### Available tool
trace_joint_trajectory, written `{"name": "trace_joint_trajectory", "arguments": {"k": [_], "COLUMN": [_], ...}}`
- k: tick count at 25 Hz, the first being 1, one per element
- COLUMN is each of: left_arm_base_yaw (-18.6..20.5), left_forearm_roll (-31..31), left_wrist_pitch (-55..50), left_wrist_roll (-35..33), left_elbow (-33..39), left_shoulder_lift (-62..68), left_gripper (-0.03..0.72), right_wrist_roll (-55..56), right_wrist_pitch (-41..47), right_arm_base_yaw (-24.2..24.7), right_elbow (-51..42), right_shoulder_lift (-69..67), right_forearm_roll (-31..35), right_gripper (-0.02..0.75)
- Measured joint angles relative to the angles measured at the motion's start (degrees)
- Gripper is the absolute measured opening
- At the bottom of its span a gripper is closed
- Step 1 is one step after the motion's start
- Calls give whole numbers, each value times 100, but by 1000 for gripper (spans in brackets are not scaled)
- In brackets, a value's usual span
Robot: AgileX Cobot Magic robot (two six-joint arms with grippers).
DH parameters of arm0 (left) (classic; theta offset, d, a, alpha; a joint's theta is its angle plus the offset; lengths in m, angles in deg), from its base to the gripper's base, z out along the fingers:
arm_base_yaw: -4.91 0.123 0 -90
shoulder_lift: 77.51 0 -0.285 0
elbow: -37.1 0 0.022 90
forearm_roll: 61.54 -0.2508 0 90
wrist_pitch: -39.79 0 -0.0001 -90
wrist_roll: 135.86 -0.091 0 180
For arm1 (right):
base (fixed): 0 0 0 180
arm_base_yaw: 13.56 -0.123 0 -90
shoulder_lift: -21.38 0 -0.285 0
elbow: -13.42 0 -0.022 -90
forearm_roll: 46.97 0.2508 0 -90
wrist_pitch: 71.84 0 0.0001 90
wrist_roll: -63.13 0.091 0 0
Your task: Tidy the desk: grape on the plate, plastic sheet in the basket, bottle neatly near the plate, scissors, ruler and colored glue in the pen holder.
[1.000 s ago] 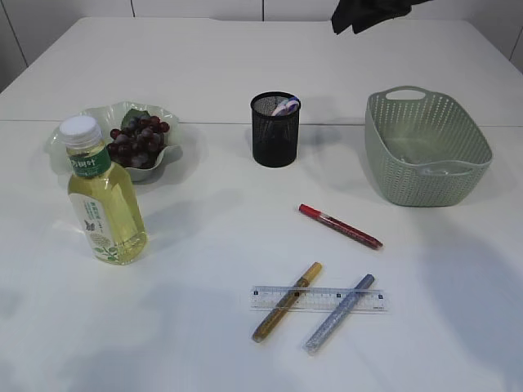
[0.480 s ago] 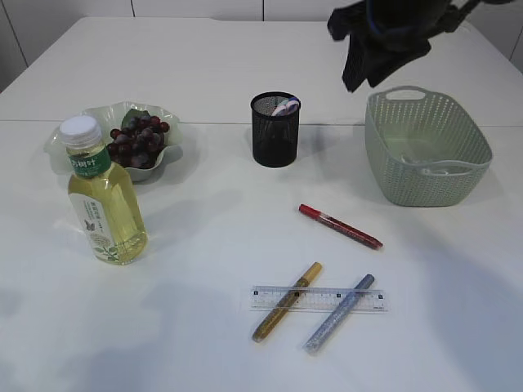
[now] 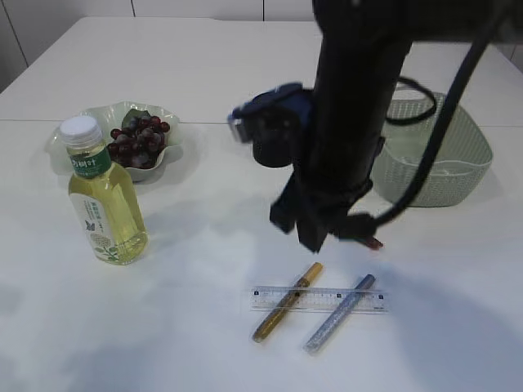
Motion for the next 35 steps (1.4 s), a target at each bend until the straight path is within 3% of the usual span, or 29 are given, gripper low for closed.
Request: {"name": "trace_joint_trajectory", "arguments": {"k": [7, 10, 15, 17, 20, 22, 35], "left_arm_base_yaw": [0, 0, 0, 0, 0, 0, 0], "left_forearm_roll": [-64, -74, -98, -98, -108, -108, -108], "left_wrist_pitch": [48, 106, 153, 153, 153, 166, 222], "left_wrist_roll": [0, 0, 0, 0, 0, 0, 0], "left_elbow": [0, 0, 0, 0, 0, 0, 0], "left_shoulder_lift": [0, 0, 0, 0, 0, 0, 0], "left_gripper": [415, 415, 415, 415, 415, 415, 415], "right_wrist_roll": [-1339, -1547, -1637, -1788, -2050, -2136, -2361], "right_wrist_pitch": [-571, -1003, -1644, -1667, -1597, -1585, -1585], "right_arm_base_yaw": [-290, -290, -290, -298, -298, -298, -298], "right_elbow": [-1154, -1195, -1209, -1209, -1213, -1213, -1213], "right_shoulder_lift": [0, 2, -10, -89, -270, -388, -739], "right_forearm_roll": [-343, -636, -596, -572, -495, -445, -372], "right_gripper": [276, 276, 278, 316, 447, 494, 503]}}
